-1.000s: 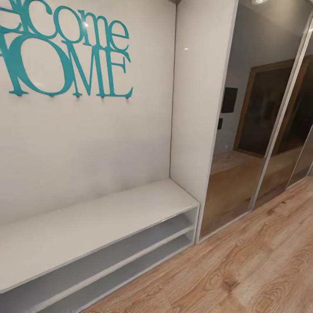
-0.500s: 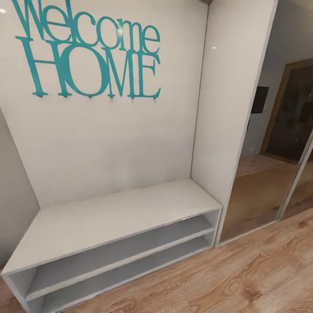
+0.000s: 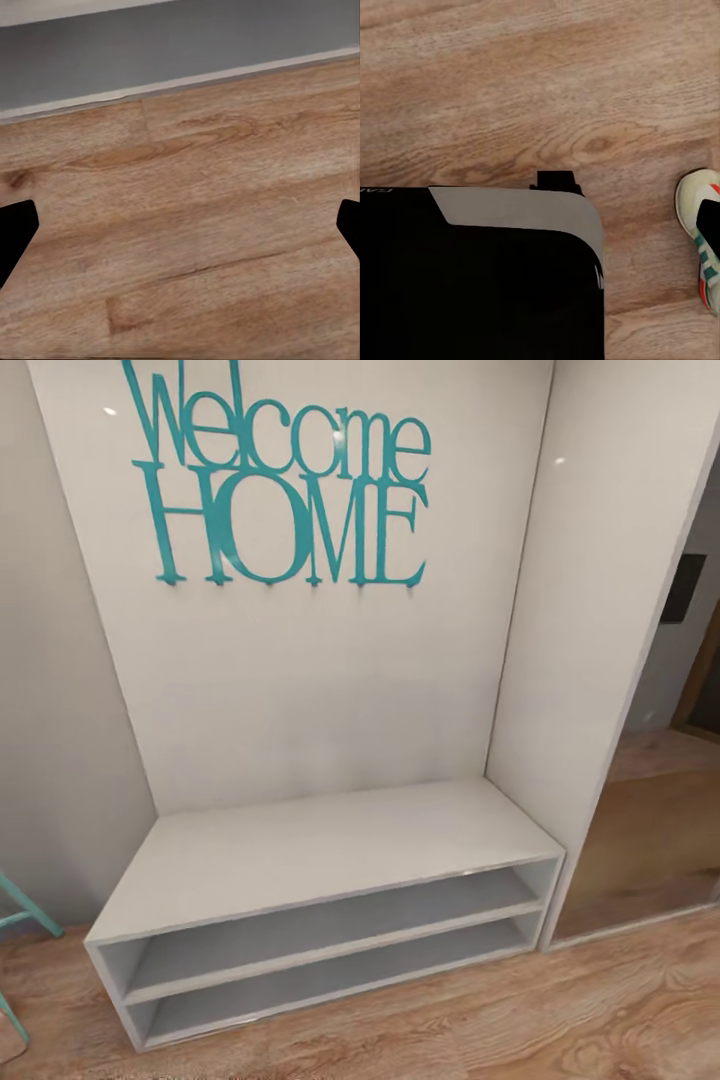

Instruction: Pick up the two gym shoes and the two sandals from the corridor floor and place them onto the hallstand (shoe rack) in the corridor, making sure they are on the rack and not on the floor. Arrange them so the two gym shoes are next to each other and the two sandals are next to each other.

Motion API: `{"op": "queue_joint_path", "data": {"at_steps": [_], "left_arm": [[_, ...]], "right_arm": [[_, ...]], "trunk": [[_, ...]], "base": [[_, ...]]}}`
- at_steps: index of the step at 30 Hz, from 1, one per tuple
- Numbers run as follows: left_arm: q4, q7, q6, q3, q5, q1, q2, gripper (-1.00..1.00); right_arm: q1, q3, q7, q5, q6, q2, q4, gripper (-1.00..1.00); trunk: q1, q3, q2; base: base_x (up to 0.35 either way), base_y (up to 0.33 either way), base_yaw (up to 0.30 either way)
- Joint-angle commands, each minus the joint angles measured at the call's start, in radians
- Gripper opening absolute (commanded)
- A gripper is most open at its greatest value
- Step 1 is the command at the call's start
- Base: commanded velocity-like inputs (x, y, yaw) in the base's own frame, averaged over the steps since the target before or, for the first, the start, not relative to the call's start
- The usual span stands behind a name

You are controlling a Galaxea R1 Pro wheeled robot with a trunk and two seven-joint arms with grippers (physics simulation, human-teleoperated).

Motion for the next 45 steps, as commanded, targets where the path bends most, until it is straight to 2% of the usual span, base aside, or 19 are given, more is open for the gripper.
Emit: {"op": "queue_joint_path", "data": {"at_steps": [1,45], "left_arm": [[0.001,-0.002,-0.003,0.0,0.0,-0.001,-0.001,1.0],[0.003,-0.001,-0.005,-0.001,-0.007,-0.002,-0.002,1.0]], "right_arm": [[0.0,0.0,0.0,-0.001,0.0,0.0,-0.001,1.0],[0.0,0.0,0.0,-0.001,0.0,0.0,-0.001,1.0]], "trunk": [[0.0,-0.001,-0.001],[0.0,-0.001,-0.001]], "base": [[0.0,0.0,0.3],[0.0,0.0,0.3]]}}
